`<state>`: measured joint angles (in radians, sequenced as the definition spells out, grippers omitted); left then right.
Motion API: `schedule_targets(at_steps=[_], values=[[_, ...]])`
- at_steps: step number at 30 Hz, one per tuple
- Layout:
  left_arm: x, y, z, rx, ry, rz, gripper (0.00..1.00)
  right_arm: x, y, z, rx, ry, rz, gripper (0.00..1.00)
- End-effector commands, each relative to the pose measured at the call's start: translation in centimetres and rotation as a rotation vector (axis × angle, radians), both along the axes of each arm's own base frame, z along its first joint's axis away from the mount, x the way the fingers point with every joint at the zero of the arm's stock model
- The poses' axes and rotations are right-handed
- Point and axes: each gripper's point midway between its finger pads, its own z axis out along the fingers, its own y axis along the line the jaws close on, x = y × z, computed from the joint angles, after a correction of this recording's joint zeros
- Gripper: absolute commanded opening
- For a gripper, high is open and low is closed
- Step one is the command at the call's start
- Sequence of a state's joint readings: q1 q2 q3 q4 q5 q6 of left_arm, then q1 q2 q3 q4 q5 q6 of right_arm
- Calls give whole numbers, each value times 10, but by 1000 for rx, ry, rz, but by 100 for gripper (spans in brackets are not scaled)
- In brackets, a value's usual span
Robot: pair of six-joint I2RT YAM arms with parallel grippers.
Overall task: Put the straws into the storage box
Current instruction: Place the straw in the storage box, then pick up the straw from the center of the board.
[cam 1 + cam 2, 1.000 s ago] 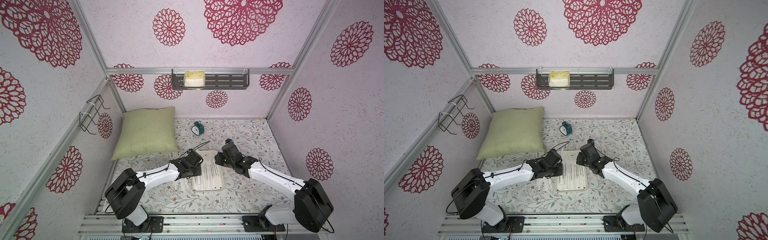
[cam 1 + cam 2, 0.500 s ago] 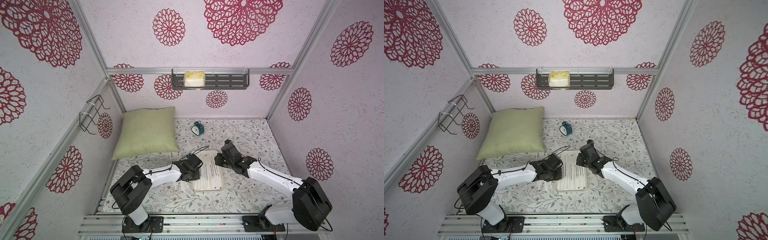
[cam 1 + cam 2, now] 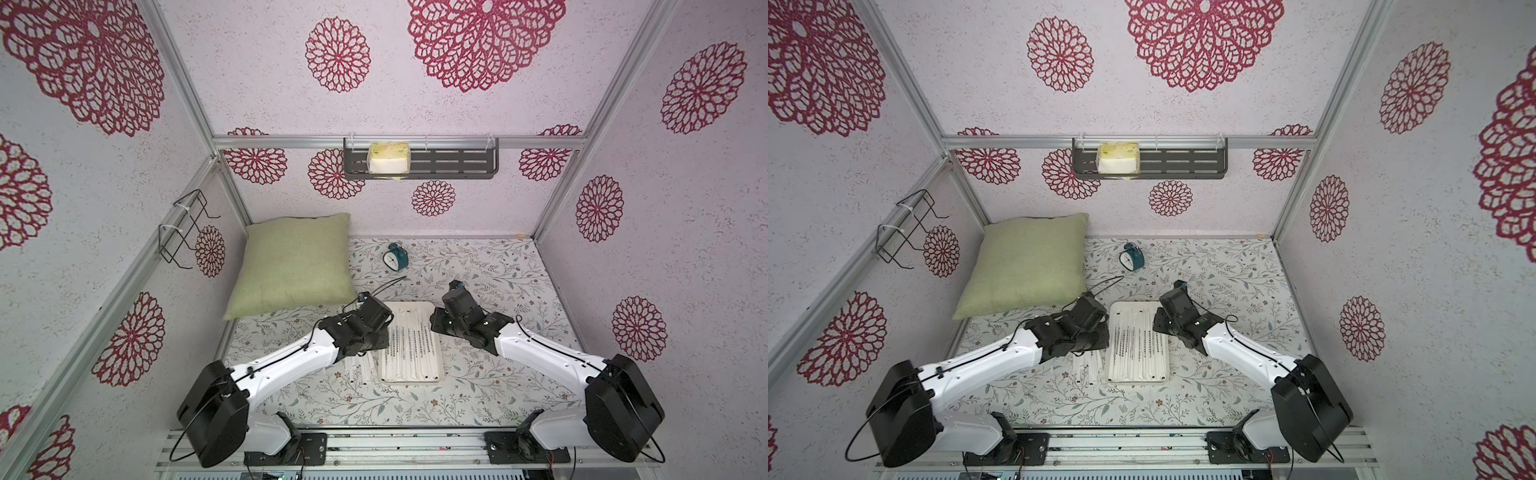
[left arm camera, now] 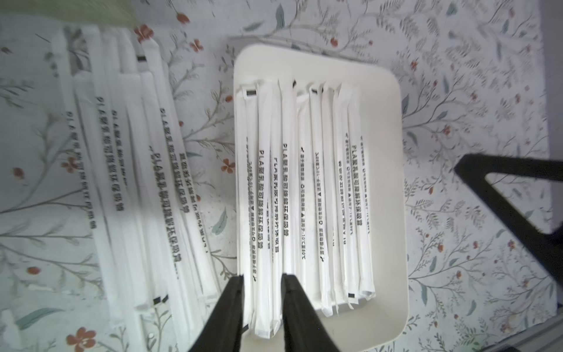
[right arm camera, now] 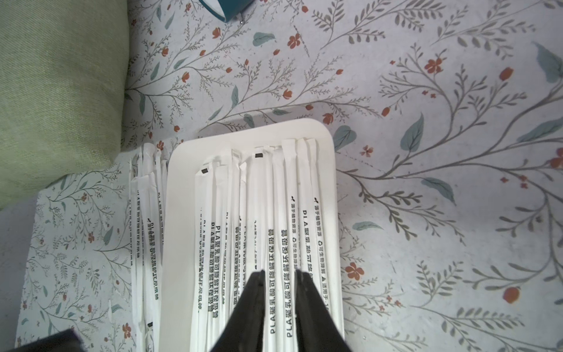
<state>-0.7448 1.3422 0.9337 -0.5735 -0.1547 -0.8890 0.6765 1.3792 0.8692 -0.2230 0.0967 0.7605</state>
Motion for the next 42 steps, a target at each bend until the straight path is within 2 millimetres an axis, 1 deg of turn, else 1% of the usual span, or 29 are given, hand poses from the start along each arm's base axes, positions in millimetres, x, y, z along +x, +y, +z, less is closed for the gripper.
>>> schedule_targets(at_steps=[1, 3, 4, 6, 8, 14, 18, 22, 25, 29, 33, 35, 38, 40, 42], values=[[-7, 65, -38, 100, 91, 115, 31, -4, -13, 4, -48, -10, 2, 23], [-2, 85, -48, 91, 97, 150, 33, -5, -14, 5, -48, -8, 1, 23], [1, 90, -51, 86, 98, 158, 33, -5, -13, 7, -44, -9, 1, 23], [9, 99, -55, 84, 99, 164, 32, -6, -14, 8, -41, -11, -2, 23], [15, 103, -63, 82, 112, 162, 31, -5, -14, 10, -40, -15, -3, 23], [25, 96, -84, 77, 149, 125, 32, -6, -15, 12, -39, -18, -11, 23], [24, 92, -99, 66, 172, 116, 32, -6, -16, 10, -41, -15, -12, 23], [18, 92, -112, 68, 203, 116, 31, -6, -14, 8, -37, -12, -10, 23], [9, 99, -115, 85, 220, 131, 23, -5, -13, 6, -31, -10, -9, 23], [-7, 113, -112, 134, 232, 151, 14, -4, -10, 5, -22, -9, -4, 23], [-19, 124, -106, 159, 219, 158, 8, -3, -5, 4, -19, -5, 9, 23], [-21, 126, -103, 165, 209, 158, 7, -3, -5, 4, -16, -9, 10, 23], [-20, 124, -100, 154, 208, 156, 6, -4, -4, -1, -8, -3, 9, 23], [-18, 123, -99, 152, 207, 157, 6, -4, 0, -5, 1, 10, 16, 23], [-14, 121, -96, 146, 198, 157, 6, -3, 6, -4, 8, 9, 29, 23]])
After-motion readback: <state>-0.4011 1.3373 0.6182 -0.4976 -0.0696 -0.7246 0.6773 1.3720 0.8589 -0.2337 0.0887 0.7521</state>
